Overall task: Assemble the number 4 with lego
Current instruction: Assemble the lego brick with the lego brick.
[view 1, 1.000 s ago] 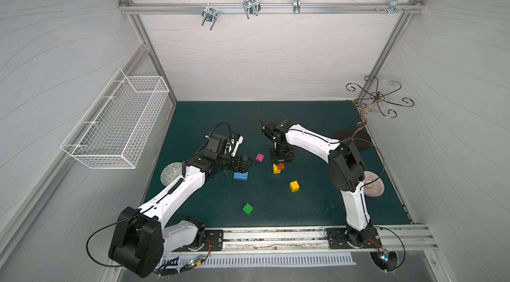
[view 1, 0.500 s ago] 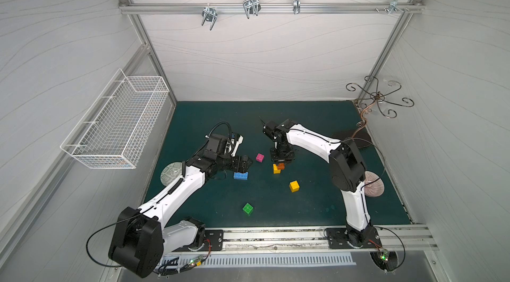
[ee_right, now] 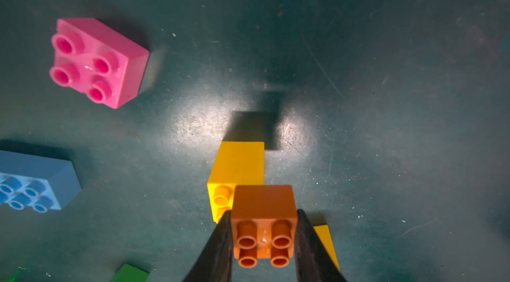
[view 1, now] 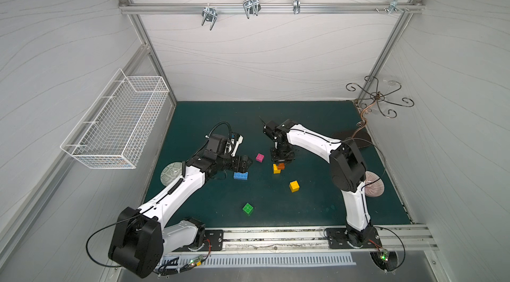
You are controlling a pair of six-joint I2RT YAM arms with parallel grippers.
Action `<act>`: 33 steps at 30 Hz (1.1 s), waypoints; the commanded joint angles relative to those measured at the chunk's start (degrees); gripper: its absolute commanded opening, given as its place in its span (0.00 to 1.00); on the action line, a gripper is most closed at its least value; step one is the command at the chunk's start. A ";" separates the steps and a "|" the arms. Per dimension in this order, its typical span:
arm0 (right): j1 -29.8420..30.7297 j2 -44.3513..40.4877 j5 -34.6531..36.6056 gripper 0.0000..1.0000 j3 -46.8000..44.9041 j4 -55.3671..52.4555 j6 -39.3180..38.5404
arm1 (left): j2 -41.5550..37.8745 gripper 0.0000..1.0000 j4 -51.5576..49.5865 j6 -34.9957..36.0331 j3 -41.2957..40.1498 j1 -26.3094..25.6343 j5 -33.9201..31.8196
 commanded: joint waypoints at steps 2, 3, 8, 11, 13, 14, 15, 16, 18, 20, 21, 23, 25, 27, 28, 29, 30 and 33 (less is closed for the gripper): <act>0.38 5.25 0.35 0.28 -3.49 -1.44 -0.86 | -1.37 0.91 0.74 0.81 0.88 -0.17 -0.54; 0.39 5.16 0.36 0.29 -3.32 -1.54 -0.90 | -1.31 0.91 0.71 0.74 0.94 -0.21 -0.54; 0.41 4.86 0.22 0.31 -2.58 -1.97 -0.90 | -1.32 0.91 0.79 0.72 0.88 -0.21 -0.63; 0.33 4.60 0.26 0.33 -2.37 -2.09 -0.90 | -1.37 0.91 0.76 0.79 0.89 -0.21 -0.72; 0.43 4.44 0.25 0.34 -2.34 -2.04 -0.89 | -1.47 0.91 0.76 0.81 0.92 -0.21 -0.83; 0.34 4.41 0.26 0.34 -2.30 -2.14 -0.86 | -1.46 0.91 0.68 0.81 0.88 -0.21 -0.88; 0.33 4.31 0.25 0.35 -2.28 -2.14 -0.95 | -1.48 0.91 0.75 0.76 0.89 -0.21 -0.83; 0.36 4.14 0.26 0.36 -2.18 -2.27 -0.95 | -1.54 0.91 0.75 0.81 0.88 -0.21 -0.89; 0.37 3.92 0.42 0.37 -2.03 -2.36 -0.90 | -1.53 0.91 0.63 0.79 0.88 -0.21 -0.98; 0.33 3.68 0.53 0.37 -2.04 -2.47 -0.88 | -1.57 0.91 0.68 0.89 0.93 -0.21 -1.07; 0.34 3.60 0.53 0.38 -1.94 -2.53 -0.90 | -1.62 0.91 0.68 0.86 0.88 -0.21 -1.06; 0.37 3.34 0.61 0.39 -1.90 -2.65 -0.85 | -1.72 0.91 0.69 0.90 0.90 -0.21 -1.16; 0.40 3.16 0.57 0.40 -1.88 -2.71 -0.90 | -1.69 0.91 0.71 0.87 0.94 -0.21 -1.22; 0.35 2.90 0.55 0.41 -1.91 -2.50 -0.90 | -1.79 0.91 0.68 0.89 0.89 -0.21 -1.33; 0.34 2.81 0.43 0.42 -1.78 -2.50 -0.88 | -1.83 0.91 0.68 0.86 0.89 -0.21 -1.35; 0.32 2.72 0.38 0.42 -1.78 -2.49 -0.90 | -1.86 0.91 0.68 0.90 0.81 -0.21 -1.42; 0.33 2.51 0.44 0.43 -1.76 -2.35 -0.88 | -1.92 0.91 0.66 0.85 0.79 -0.19 -1.51; 0.33 1.54 0.52 0.46 -1.77 -1.97 -0.80 | -1.93 0.91 0.59 0.95 0.79 -0.21 -1.59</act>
